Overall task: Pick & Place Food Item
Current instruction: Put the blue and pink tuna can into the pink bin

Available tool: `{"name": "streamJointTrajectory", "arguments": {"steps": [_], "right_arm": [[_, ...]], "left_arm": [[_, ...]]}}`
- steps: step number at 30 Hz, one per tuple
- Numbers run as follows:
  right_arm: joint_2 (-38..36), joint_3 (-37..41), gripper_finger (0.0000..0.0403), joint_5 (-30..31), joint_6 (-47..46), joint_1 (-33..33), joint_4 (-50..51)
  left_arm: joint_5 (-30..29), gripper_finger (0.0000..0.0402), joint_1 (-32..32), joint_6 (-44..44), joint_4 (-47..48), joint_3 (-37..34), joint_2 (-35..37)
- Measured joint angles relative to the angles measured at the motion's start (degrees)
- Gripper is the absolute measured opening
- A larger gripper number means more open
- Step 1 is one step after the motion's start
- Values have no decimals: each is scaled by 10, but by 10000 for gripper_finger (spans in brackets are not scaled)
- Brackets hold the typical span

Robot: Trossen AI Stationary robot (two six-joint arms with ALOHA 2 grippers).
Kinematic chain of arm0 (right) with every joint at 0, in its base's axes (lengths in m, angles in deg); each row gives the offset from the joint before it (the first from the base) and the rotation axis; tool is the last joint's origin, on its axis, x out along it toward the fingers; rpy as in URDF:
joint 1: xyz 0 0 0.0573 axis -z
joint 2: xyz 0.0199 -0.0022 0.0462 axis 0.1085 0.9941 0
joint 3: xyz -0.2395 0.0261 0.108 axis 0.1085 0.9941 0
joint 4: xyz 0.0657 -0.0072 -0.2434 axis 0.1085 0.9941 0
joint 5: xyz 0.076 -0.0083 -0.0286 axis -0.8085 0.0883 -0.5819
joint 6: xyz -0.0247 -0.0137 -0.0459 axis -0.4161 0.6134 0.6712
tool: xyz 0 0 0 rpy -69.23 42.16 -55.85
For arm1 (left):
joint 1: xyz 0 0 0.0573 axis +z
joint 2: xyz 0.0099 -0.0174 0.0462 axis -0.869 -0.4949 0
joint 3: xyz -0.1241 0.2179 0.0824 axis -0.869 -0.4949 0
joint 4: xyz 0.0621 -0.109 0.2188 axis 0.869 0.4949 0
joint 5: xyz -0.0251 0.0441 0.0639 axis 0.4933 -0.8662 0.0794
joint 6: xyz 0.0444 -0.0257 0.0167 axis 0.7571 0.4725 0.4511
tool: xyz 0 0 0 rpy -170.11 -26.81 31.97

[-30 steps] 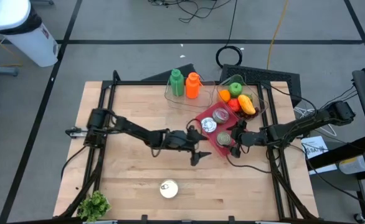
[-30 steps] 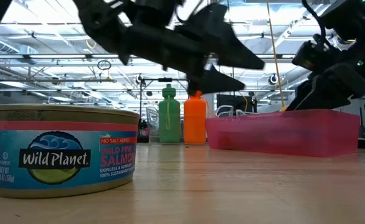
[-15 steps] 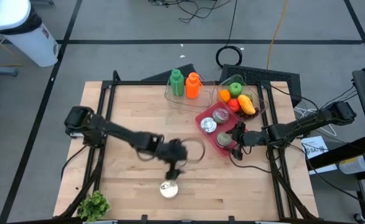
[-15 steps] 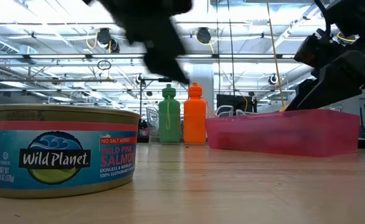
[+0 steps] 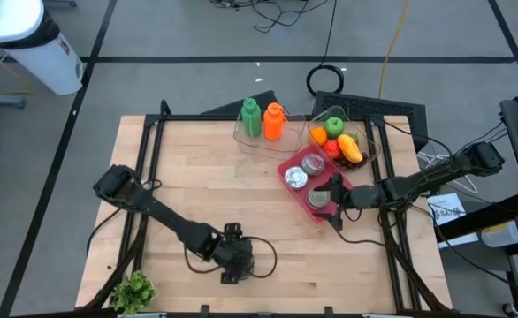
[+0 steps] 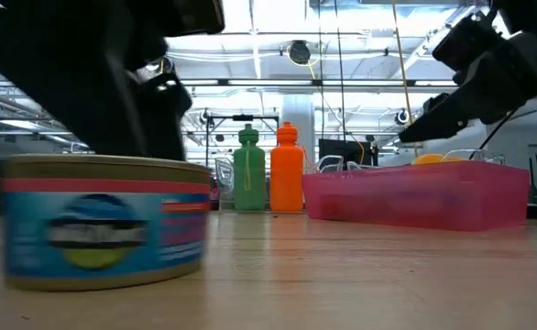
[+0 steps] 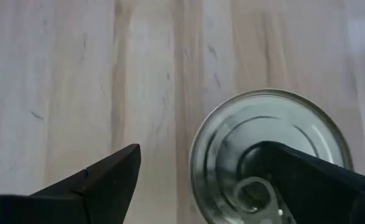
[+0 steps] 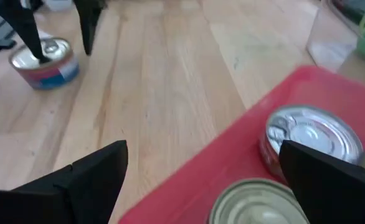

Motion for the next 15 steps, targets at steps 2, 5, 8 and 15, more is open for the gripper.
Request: {"name": "streamJointTrajectory", "arguments": {"steps": [2,5,8,15], "right_arm": [[0,0,396,1,5,-3,-10],[0,0,396,2,15,-5,-28],[0,0,396,2,23,-6,-39],[0,0,396,0,33,-6,-57]], "left_arm": [[-7,356,5,0,1,1,-9],[-29,356,20,9,-1,2,-20],[-65,356,42,40,-7,2,-21],[-125,356,119,120,-70,0,-24]]}}
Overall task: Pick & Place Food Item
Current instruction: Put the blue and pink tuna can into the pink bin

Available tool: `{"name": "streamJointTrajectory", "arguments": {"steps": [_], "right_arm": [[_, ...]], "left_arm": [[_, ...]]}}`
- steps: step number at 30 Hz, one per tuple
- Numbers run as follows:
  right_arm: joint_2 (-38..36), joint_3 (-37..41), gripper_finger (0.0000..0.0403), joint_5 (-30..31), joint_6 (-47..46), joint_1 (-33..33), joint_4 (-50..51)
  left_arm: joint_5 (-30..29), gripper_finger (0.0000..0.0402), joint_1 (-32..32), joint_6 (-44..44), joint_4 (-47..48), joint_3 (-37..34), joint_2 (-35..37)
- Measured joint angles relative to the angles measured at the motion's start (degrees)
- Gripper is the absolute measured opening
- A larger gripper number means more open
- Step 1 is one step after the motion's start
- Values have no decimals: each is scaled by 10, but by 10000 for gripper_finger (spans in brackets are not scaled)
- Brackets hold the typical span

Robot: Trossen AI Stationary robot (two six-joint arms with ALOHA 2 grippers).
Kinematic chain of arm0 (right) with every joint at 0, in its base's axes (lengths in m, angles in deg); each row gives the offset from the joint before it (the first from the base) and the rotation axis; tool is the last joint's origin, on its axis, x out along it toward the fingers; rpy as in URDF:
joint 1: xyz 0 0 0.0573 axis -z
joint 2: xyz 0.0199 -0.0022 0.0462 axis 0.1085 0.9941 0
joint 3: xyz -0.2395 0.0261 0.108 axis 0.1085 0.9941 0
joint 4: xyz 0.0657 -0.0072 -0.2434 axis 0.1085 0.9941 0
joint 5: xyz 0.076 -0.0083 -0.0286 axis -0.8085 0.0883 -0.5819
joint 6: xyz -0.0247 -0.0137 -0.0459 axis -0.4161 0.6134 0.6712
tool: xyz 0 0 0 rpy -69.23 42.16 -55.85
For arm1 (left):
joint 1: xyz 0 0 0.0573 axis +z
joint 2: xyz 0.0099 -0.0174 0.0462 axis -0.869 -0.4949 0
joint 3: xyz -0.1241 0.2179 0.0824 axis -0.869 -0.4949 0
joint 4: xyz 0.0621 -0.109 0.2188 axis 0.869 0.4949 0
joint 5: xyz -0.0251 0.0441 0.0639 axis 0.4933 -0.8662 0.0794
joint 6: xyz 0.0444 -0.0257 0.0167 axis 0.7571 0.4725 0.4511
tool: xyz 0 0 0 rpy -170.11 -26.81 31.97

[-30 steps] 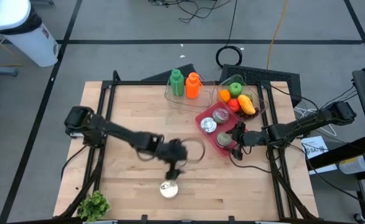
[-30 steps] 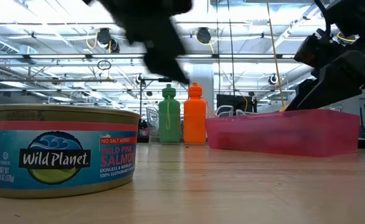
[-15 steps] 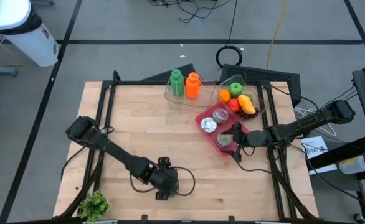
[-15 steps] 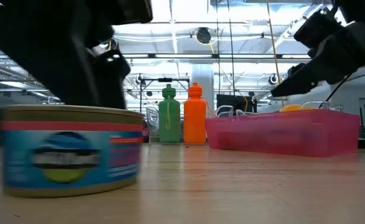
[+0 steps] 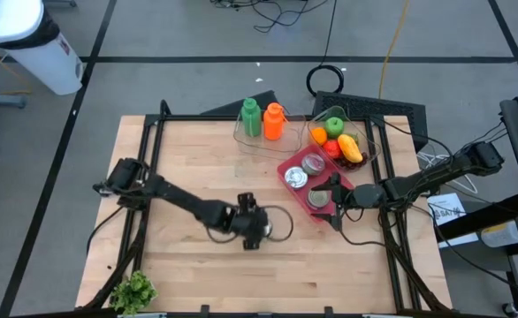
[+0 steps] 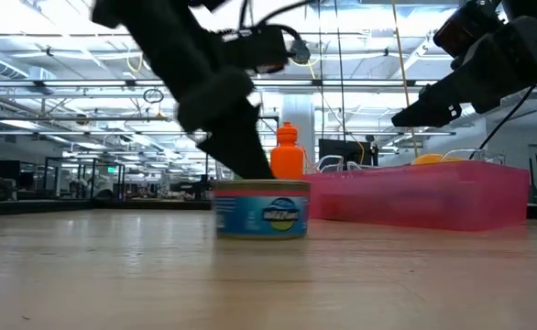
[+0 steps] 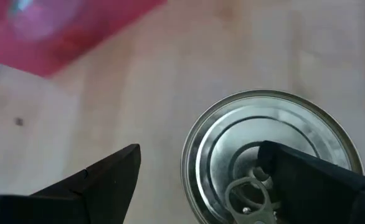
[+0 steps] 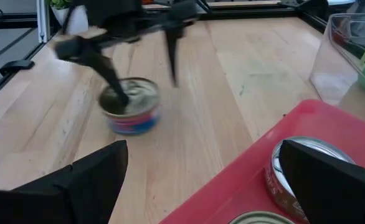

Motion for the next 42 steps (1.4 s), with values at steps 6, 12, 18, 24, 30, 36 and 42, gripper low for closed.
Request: {"name": "streamJointTrajectory", "arguments": {"steps": [6,12,18,24,30,36,42], "right_arm": [[1,0,396,-1,-3,-8,0],[1,0,396,0,-5,-35,-6],[40,0,396,2,-39,-58,-73],[165,-4,396,2,-33,-69,-210],[300,-88,396,0,14,-60,-195],[395,-194,396,1,96,-44,-109],[469,-259,395,-16,173,-36,-88]], "left_arm": [[15,356,55,3,-11,15,28],[31,356,34,-17,20,23,106],[5,356,-21,-86,124,15,103],[-10,356,-47,-146,79,-43,83],[-7,356,-62,-146,-25,-119,88],[11,356,-51,-147,-170,-201,88],[29,356,-23,-149,-270,-240,88]]}}
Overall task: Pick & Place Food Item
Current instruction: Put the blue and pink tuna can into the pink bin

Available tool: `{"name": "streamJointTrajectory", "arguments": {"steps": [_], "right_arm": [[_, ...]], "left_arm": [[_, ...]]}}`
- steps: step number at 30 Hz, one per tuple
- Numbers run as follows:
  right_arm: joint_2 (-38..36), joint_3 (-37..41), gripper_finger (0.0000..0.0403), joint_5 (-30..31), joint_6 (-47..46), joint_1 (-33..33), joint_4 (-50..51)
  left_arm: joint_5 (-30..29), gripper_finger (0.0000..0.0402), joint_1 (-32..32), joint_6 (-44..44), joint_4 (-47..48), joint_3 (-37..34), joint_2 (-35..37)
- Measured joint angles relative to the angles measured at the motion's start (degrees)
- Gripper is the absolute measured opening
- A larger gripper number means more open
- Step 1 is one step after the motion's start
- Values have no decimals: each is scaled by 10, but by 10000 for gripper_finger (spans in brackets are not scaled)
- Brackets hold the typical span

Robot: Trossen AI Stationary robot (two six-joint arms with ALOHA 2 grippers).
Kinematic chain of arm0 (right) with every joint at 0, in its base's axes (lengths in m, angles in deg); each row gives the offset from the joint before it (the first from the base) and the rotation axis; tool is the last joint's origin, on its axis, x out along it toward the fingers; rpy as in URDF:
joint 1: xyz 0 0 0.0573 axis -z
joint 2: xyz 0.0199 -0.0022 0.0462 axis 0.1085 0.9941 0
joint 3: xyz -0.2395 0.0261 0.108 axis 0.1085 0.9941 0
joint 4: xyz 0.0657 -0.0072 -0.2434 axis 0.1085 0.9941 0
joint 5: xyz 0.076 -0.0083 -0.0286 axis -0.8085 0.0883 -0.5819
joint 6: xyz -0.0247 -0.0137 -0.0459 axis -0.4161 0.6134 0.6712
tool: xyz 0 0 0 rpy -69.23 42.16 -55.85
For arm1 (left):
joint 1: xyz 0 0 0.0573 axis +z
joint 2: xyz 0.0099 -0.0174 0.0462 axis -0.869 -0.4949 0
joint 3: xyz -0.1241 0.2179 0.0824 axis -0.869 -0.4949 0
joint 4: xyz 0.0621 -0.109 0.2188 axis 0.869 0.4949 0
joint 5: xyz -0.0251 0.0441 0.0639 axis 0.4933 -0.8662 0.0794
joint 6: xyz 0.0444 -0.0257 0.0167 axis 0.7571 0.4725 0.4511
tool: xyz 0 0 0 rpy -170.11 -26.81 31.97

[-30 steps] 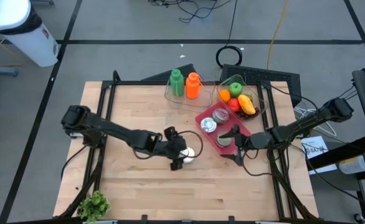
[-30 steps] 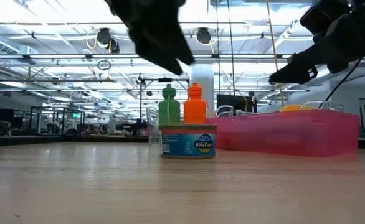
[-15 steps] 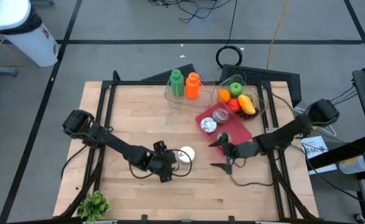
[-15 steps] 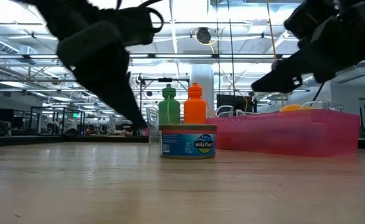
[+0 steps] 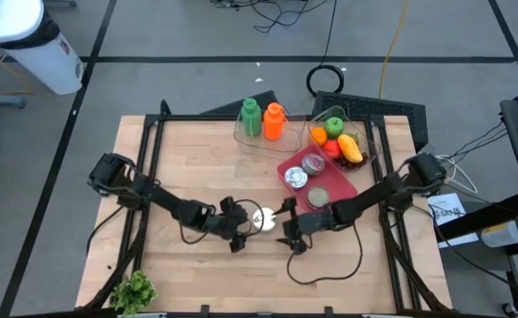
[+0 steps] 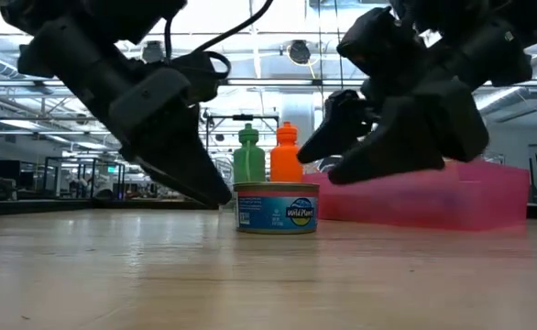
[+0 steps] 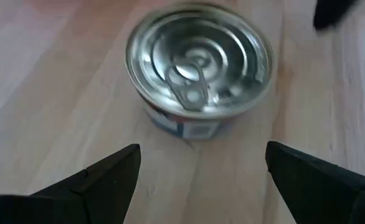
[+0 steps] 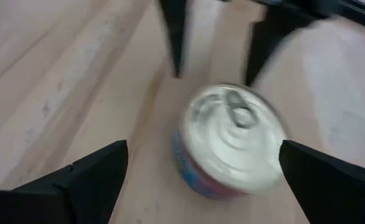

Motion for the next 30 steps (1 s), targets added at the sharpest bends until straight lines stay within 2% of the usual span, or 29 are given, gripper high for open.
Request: {"name": "streamJointTrajectory", "arguments": {"steps": [3,7,19,30], "right_arm": [[33,-18,384,-19,33,-3,-7],[70,-30,346,-12,61,-3,-8],[86,-31,177,39,94,4,-24],[85,-31,19,25,125,11,-21]], "left_arm": [[1,356,10,7,-3,0,0],[2,356,23,24,-10,0,0],[5,356,50,42,-23,0,0],[4,356,52,44,-32,0,0]]}}
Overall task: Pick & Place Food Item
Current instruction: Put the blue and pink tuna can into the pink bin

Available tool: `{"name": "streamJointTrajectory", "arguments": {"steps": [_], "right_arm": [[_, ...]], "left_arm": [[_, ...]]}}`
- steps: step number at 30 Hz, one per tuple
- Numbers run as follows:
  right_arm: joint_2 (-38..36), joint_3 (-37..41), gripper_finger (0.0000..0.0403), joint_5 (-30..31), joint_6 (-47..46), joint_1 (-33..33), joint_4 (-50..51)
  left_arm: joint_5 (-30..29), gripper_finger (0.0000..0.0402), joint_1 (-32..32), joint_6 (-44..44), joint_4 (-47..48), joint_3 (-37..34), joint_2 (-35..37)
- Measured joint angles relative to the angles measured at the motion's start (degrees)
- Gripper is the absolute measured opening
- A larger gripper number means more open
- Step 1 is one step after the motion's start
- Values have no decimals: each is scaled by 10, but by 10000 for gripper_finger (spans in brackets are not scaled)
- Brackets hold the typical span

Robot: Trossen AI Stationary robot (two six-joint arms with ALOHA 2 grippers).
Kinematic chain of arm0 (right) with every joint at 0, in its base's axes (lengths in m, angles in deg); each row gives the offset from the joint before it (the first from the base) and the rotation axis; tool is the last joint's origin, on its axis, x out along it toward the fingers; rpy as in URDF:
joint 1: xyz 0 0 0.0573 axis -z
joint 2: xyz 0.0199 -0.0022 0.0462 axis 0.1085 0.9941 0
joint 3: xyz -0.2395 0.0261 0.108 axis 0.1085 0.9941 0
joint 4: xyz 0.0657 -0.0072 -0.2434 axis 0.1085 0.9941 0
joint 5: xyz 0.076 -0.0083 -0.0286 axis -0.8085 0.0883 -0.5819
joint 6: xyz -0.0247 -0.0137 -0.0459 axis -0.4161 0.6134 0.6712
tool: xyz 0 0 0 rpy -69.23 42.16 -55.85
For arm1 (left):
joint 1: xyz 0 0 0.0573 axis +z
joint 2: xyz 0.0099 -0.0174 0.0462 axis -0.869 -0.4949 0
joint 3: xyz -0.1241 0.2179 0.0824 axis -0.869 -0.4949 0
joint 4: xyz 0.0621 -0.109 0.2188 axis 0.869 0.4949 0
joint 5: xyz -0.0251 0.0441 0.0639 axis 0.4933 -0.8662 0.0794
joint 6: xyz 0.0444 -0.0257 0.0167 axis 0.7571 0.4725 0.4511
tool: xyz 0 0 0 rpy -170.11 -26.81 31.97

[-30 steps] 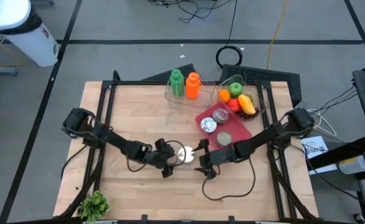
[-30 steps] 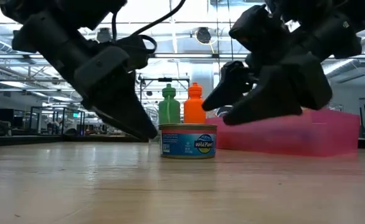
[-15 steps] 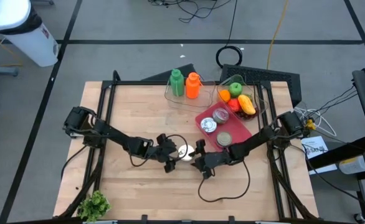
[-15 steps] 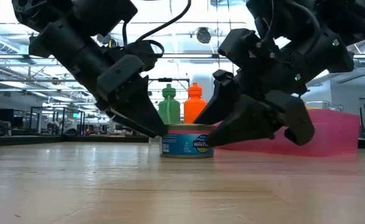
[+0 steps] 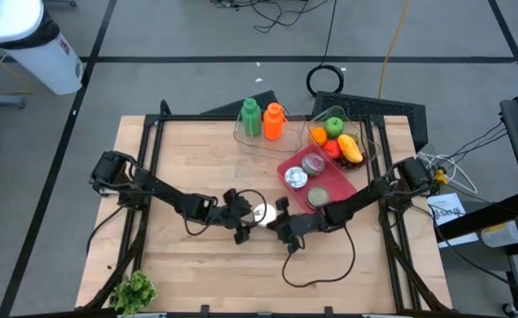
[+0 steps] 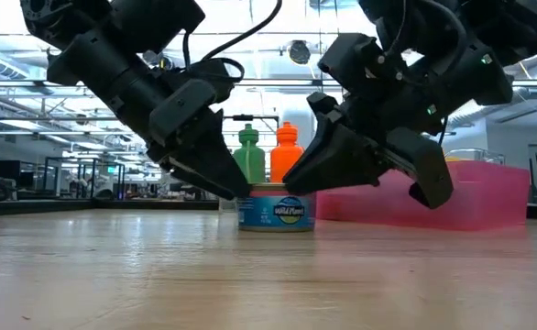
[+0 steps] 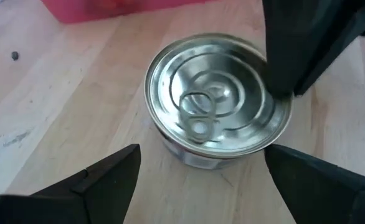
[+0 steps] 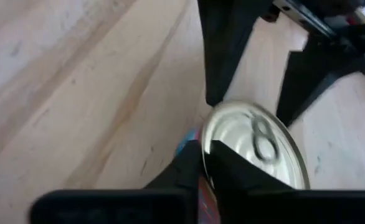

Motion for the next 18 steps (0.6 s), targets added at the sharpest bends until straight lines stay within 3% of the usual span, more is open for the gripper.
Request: {"name": "streamJointTrajectory", "arguments": {"steps": [6,18], "right_arm": [[0,0,2,-51,-59,16,23],[-45,3,0,-57,-81,8,40]], "left_arm": [[1,356,0,4,-17,0,15],[5,356,-6,22,-25,1,129]]}}
